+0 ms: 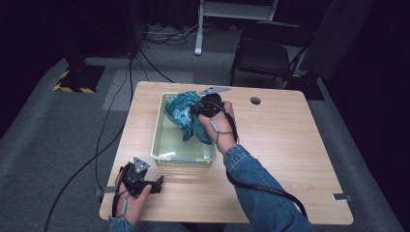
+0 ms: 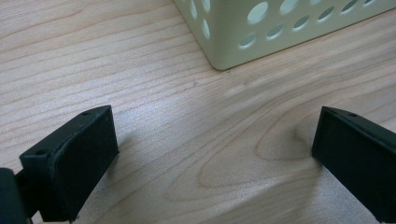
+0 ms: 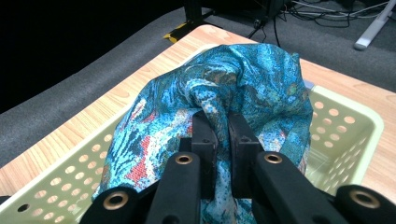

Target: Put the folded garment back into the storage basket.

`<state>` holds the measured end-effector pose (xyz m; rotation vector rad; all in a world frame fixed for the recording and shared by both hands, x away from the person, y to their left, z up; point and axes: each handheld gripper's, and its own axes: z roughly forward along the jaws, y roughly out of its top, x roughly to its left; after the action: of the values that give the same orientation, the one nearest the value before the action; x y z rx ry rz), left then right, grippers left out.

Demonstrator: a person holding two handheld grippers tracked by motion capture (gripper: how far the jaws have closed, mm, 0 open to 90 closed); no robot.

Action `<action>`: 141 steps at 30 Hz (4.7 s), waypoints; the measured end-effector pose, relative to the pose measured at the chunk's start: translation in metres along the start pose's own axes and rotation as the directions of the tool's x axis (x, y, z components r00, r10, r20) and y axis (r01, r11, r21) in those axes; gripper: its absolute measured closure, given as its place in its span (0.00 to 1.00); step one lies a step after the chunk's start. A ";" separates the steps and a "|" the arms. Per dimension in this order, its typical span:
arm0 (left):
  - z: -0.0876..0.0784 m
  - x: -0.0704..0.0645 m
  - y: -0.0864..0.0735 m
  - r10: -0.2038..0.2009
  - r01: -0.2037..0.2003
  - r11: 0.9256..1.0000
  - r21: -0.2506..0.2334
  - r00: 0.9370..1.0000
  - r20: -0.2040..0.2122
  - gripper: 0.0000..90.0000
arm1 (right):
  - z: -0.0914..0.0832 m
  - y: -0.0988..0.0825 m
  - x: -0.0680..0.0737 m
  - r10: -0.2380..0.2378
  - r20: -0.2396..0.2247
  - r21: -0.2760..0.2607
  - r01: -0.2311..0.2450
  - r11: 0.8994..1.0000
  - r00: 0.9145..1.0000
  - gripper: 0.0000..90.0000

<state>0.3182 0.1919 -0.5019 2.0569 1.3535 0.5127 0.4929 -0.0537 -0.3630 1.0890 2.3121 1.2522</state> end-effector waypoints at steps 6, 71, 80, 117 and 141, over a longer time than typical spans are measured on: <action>0.000 0.000 0.000 0.001 -0.001 1.000 0.000 1.000 0.001 0.00 | 0.006 -0.005 0.000 0.012 -0.003 0.010 -0.012 1.000 1.000 0.93; 0.000 0.000 0.000 0.001 -0.001 1.000 0.000 1.000 0.001 0.00 | -0.084 -0.016 -0.040 -0.085 -0.034 -0.096 0.082 0.992 0.996 0.22; 0.000 0.000 0.000 0.000 0.000 1.000 0.000 1.000 0.001 0.00 | -0.096 -0.020 -0.044 -0.091 -0.035 -0.095 0.087 0.992 0.995 0.22; 0.000 0.000 0.000 0.000 0.000 1.000 0.000 1.000 0.001 0.00 | -0.143 -0.054 -0.088 -0.061 -0.007 -0.123 0.059 0.991 0.998 0.21; 0.000 0.000 0.000 0.001 -0.001 1.000 0.000 1.000 0.000 0.00 | -0.169 -0.078 -0.114 -0.051 0.052 -0.098 0.056 0.994 0.997 0.21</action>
<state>0.3182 0.1918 -0.5020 2.0580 1.3527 0.5128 0.4368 -0.2632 -0.3391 1.0074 2.2024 1.2907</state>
